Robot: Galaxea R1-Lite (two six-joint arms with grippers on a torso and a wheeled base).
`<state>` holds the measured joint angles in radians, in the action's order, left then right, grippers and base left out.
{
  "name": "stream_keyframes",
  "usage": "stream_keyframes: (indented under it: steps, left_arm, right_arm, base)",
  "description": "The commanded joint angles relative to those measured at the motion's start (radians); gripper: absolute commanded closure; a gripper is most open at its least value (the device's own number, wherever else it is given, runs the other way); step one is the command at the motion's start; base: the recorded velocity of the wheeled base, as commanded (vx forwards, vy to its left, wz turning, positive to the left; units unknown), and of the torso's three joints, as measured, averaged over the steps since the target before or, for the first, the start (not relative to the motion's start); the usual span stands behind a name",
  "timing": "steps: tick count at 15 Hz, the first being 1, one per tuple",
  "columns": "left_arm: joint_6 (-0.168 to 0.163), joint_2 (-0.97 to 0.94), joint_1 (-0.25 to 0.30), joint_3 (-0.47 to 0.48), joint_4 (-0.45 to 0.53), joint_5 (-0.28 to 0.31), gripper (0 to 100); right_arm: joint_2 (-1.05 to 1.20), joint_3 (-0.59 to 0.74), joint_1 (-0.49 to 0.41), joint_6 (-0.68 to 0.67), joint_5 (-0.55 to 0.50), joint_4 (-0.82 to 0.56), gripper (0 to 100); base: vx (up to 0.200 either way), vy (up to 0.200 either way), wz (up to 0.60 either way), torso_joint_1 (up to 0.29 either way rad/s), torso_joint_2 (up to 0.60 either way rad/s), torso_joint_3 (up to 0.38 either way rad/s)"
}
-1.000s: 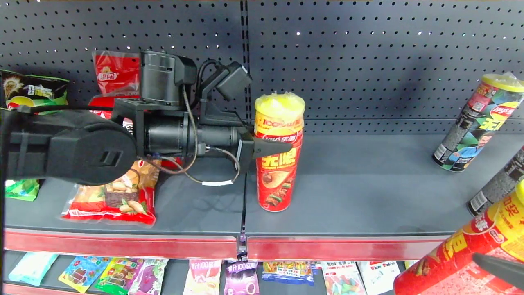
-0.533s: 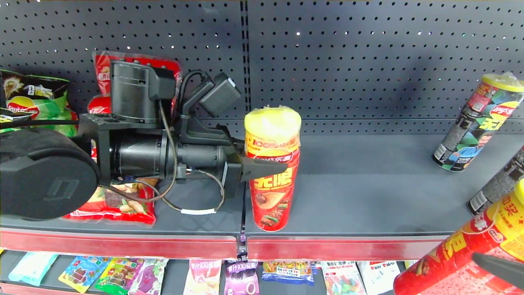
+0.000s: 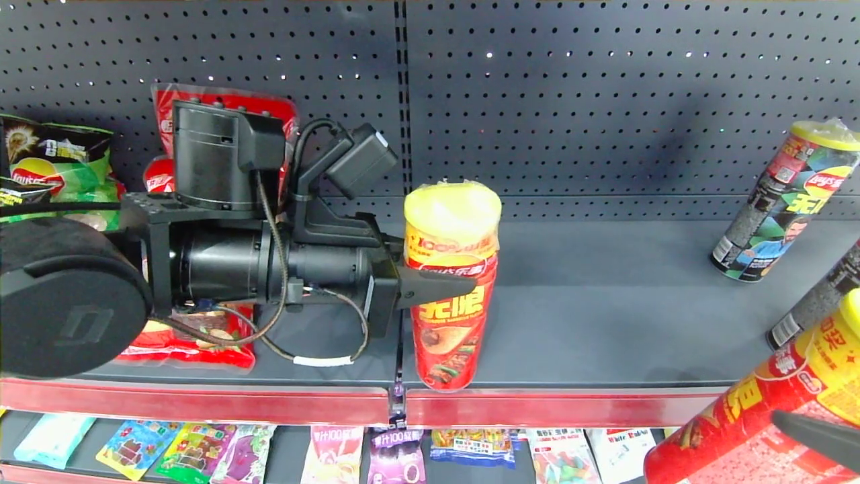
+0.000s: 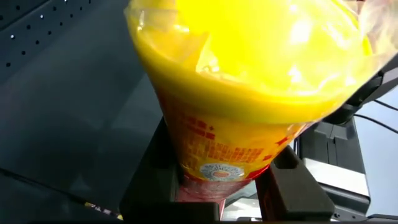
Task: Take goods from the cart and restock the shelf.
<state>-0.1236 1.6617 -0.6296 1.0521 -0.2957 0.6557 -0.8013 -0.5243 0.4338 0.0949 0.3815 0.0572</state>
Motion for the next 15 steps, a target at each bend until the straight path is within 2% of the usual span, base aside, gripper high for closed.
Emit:
stream_keyframes:
  steps: [1,3,4,6,9,13,15]
  left_arm:
    - [0.001,-0.005,-0.001,-0.012,-0.002,0.001,100]
    - [-0.001,-0.005,-0.002,-0.023,-0.002,-0.002,100]
    - [0.001,-0.007,-0.002,-0.023,-0.002,-0.002,0]
    - [-0.001,-0.013,-0.001,-0.034,-0.008,-0.011,0]
    - [-0.004,-0.059,-0.001,-0.110,-0.010,-0.079,0]
    - [0.001,-0.126,0.016,-0.179,-0.013,-0.079,0]
    - [0.001,-0.174,0.054,-0.233,-0.013,-0.077,0]
  right_arm:
    - [-0.015,0.000,0.000,0.000,0.000,0.003,100]
    - [-0.049,-0.037,0.000,0.000,0.000,0.003,100]
    - [-0.067,-0.053,0.000,0.000,0.000,0.003,100]
    - [-0.161,-0.148,0.000,0.002,0.002,0.003,100]
    - [-0.303,-0.301,0.005,0.003,0.007,0.003,100]
    - [-0.506,-0.496,0.003,0.022,0.004,0.001,100]
    - [-0.651,-0.632,0.006,0.039,0.000,0.003,100]
  base:
    - [0.000,0.000,0.00,0.000,0.00,0.000]
    - [0.000,0.000,0.00,0.000,0.00,0.000]
    - [0.000,0.000,0.00,0.000,0.00,0.000]
    - [0.000,0.000,0.00,0.000,0.00,0.000]
    - [0.000,0.000,0.00,0.000,0.00,0.000]
    - [0.000,0.000,0.00,0.000,0.00,0.000]
    - [0.000,0.000,0.00,0.000,0.00,0.000]
